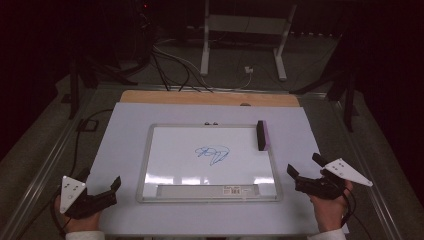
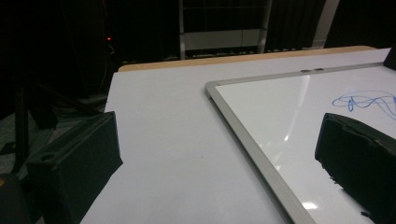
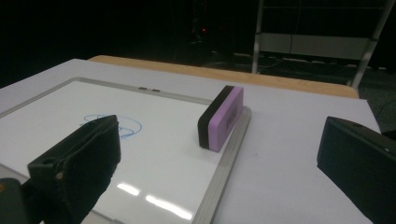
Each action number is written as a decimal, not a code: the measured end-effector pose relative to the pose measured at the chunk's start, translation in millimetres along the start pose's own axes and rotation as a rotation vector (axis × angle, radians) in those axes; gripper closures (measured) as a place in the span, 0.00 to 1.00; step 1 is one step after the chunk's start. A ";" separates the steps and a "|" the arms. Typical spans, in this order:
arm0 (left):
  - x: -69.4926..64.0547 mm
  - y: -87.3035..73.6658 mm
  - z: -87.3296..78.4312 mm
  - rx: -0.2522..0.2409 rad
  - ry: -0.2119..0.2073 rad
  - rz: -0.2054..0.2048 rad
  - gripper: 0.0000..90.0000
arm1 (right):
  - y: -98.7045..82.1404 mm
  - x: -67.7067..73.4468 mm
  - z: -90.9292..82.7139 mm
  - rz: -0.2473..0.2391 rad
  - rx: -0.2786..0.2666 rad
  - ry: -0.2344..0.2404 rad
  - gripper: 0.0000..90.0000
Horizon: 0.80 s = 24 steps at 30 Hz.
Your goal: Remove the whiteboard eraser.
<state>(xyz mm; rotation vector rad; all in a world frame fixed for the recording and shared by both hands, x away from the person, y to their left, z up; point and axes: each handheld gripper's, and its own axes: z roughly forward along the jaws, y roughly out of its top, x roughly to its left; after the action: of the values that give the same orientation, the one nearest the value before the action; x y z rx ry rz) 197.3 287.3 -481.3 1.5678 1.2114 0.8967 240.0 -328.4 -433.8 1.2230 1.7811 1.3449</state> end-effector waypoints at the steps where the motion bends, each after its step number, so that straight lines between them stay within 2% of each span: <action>1: 0.1 -0.3 0.1 0.002 0.002 0.000 0.01 | 3.2 -0.2 1.0 0.002 0.001 0.000 0.00; 7: 1.4 -2.0 1.4 0.010 0.005 -0.013 0.01 | 16.9 -3.6 11.3 0.009 0.005 0.013 0.00; 12: 0.8 -1.7 1.1 0.008 0.006 -0.008 0.01 | 26.8 -4.2 26.0 0.013 0.023 0.035 0.00; 16: 2.1 -2.4 1.6 0.010 0.009 -0.018 0.01 | 34.1 -4.6 39.3 0.014 0.046 0.048 0.00; 24: 3.5 -3.2 1.5 0.015 0.015 -0.017 0.01 | 41.4 -11.9 61.4 0.046 0.080 0.050 0.00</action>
<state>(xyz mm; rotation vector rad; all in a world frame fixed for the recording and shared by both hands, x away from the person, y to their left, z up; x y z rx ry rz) 198.6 290.6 -484.8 1.5630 1.2425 0.8925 310.6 -311.6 -415.0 1.2912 1.8682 1.3524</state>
